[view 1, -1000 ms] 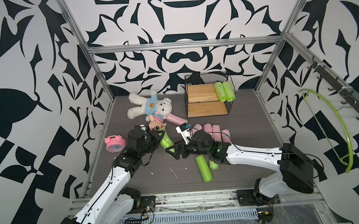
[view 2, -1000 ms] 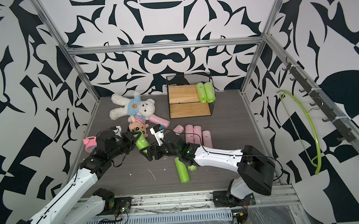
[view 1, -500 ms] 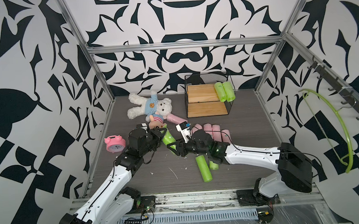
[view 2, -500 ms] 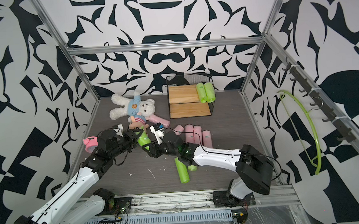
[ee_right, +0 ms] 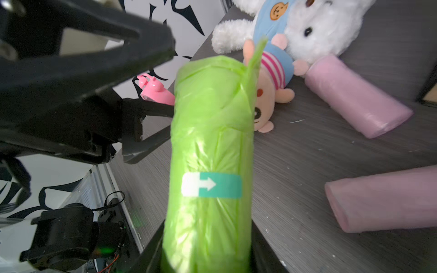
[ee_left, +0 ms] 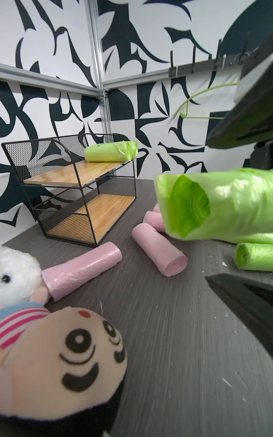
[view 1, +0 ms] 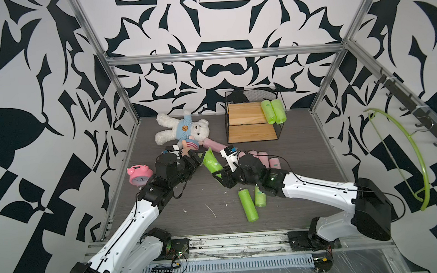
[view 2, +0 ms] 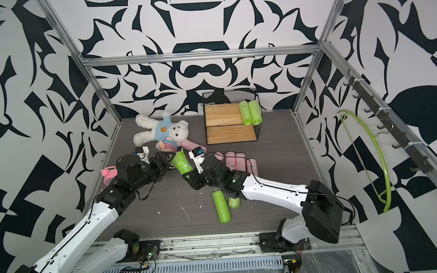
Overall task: Sort the rolls of trash bags by color and place them on the shelf
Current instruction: Pick up the roll of trash bags from the center of the board, then place the roll of trash bags on the shelf.
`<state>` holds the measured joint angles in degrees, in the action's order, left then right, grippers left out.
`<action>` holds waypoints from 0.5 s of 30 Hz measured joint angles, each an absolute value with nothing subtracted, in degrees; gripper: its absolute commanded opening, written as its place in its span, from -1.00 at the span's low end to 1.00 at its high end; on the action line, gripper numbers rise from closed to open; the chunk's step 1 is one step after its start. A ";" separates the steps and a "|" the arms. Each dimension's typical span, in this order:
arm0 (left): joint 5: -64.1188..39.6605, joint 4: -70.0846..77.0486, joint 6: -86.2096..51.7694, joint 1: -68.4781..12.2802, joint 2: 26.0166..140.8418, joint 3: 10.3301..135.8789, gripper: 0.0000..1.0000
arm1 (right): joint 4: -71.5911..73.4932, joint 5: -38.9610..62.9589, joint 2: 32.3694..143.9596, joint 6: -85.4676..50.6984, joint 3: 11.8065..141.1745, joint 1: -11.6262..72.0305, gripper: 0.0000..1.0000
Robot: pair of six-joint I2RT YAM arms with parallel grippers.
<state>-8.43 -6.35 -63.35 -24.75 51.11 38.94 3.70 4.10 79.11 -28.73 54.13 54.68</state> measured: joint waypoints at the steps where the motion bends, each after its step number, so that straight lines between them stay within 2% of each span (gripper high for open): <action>1: -8.19 -7.33 -61.67 -24.69 51.13 39.55 0.82 | 2.33 3.90 78.26 -28.10 54.65 53.78 -0.22; 8: -8.82 -13.63 -48.47 -24.49 52.84 45.15 0.77 | -8.29 2.31 73.78 -22.48 61.82 42.98 -0.23; 15: -14.50 -15.31 -40.25 -24.45 57.45 50.26 0.74 | -15.77 -0.19 74.72 -16.64 71.46 29.71 -0.23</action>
<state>-14.50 -15.31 -40.25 -24.45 57.45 50.26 -15.77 -0.19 74.72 -16.64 71.46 29.71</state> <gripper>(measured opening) 0.875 0.437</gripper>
